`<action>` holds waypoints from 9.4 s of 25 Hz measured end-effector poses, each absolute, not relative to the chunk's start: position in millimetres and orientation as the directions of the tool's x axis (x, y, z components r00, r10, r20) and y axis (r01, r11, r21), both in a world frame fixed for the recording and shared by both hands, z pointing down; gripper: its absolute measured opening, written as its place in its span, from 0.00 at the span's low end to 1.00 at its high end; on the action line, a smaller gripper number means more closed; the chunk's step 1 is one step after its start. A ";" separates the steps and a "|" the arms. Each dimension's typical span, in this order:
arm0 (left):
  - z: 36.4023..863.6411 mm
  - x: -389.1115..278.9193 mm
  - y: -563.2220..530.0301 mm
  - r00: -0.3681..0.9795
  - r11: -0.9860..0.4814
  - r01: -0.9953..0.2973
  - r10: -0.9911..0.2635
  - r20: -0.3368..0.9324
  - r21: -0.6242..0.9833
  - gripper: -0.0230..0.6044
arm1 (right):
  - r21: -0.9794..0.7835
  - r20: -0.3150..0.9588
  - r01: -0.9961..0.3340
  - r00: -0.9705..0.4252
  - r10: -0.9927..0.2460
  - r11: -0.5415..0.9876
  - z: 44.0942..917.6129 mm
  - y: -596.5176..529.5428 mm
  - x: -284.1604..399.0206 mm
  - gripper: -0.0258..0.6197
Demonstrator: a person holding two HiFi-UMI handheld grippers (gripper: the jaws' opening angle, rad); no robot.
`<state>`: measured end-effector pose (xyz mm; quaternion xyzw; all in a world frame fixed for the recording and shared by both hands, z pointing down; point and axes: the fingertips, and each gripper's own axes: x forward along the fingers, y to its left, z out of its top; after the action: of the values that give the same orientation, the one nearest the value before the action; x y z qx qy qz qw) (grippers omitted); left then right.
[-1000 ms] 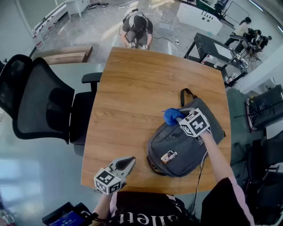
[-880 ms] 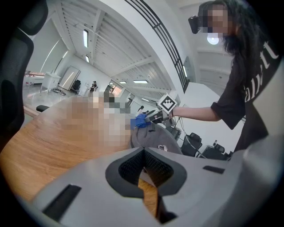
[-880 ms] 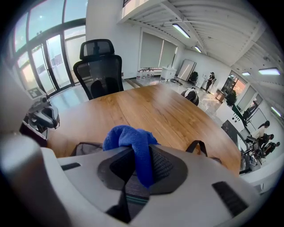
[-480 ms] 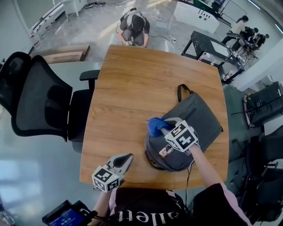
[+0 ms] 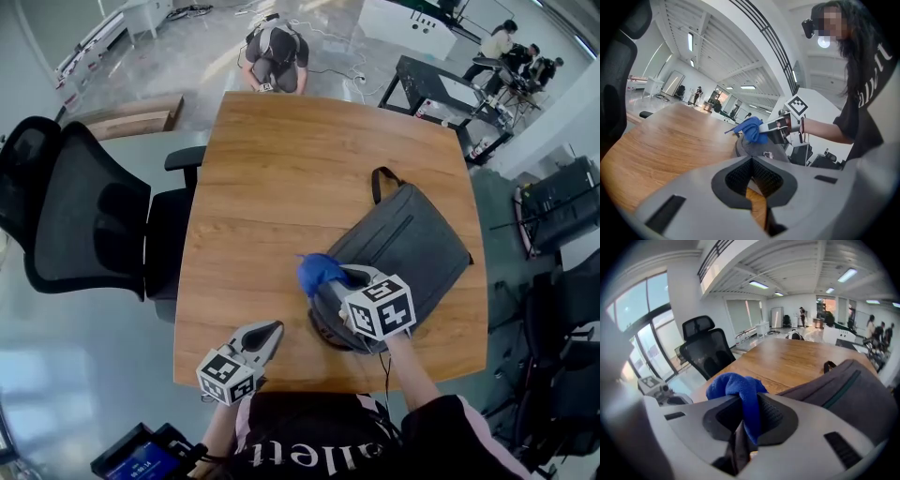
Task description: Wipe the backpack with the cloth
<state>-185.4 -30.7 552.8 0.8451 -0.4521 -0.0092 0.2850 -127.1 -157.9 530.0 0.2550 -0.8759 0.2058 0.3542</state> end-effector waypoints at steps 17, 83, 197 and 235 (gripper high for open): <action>551.1 -171.9 -19.4 0.571 -0.410 -0.774 -0.782 0.252 0.483 0.03 | -0.307 0.765 -0.746 -0.563 -0.313 0.591 564.7 -112.5 -61.5 0.16; 532.5 -105.8 -33.3 0.597 -0.450 -0.770 -0.758 0.262 0.452 0.03 | -0.259 0.729 -0.784 -0.542 -0.418 0.564 522.3 -161.6 20.8 0.16; 531.7 -70.4 -38.1 0.632 -0.480 -0.750 -0.722 0.280 0.455 0.03 | -0.308 0.696 -0.806 -0.553 -0.458 0.505 494.6 -350.3 33.7 0.16; 534.3 30.0 -50.8 0.758 -0.607 -0.647 -0.581 0.297 0.461 0.03 | -0.307 0.746 -0.911 -0.411 -0.524 0.276 540.1 -219.1 271.1 0.16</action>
<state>30.0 -50.8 534.3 0.8946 -0.3432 0.0587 0.2802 271.1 -219.1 540.1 0.4754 -0.7547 0.3685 0.2621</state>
